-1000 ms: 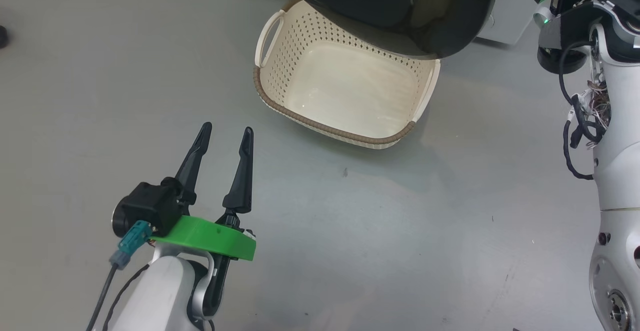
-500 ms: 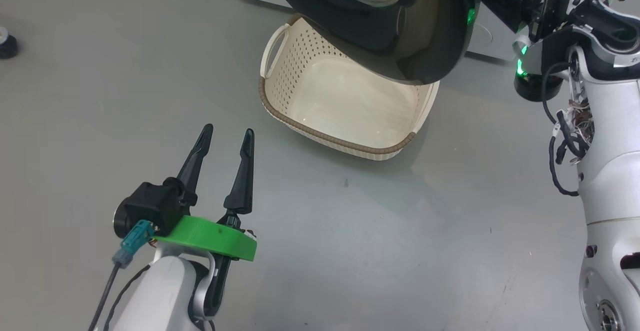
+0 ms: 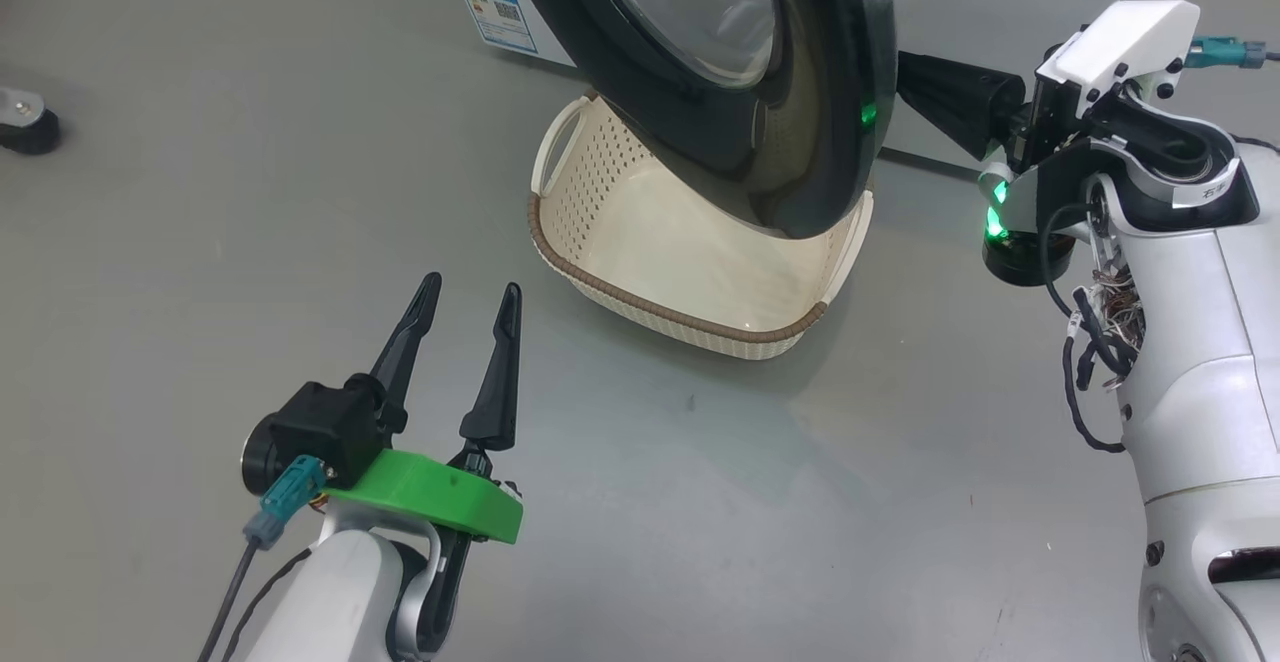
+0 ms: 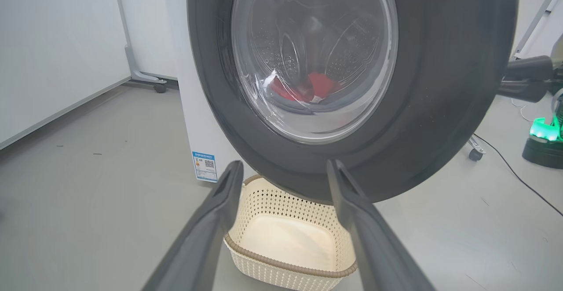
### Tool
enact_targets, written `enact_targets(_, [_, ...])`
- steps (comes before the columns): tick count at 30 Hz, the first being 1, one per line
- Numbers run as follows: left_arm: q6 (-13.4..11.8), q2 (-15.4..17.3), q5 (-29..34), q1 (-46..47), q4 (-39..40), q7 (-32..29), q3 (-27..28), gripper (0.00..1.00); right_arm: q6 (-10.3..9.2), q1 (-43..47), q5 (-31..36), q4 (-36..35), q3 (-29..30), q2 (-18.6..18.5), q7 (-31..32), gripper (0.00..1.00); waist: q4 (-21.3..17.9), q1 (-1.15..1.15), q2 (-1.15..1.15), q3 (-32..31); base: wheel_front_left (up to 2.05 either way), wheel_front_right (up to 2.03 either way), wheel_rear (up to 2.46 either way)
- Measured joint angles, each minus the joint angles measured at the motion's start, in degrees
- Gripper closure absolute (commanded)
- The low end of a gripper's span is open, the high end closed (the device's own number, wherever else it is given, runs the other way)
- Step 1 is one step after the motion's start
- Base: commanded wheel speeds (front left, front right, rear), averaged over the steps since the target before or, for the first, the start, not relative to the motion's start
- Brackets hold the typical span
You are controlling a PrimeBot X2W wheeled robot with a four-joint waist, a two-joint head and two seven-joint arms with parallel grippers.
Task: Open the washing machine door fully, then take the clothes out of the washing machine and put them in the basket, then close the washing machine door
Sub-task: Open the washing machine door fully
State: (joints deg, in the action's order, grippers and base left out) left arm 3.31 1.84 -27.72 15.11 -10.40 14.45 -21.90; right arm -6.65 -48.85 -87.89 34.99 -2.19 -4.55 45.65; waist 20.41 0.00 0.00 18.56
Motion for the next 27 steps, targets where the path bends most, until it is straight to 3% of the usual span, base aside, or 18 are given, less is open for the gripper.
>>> enact_targets(12, [-0.1,0.0,0.0,-0.5,0.3,0.0,0.0,0.0,-0.08,1.4,-2.5,-0.2,-3.8,0.4,1.0,1.0,-0.1,0.0,0.0,-1.1,0.0,0.0,0.0])
enact_targets(27, [-0.1,0.0,0.0,-0.8,0.3,0.0,-0.5,0.0,-0.14,3.6,-12.6,-2.6,-11.9,0.3,0.9,1.0,0.4,0.0,0.0,-1.4,0.0,0.0,0.0])
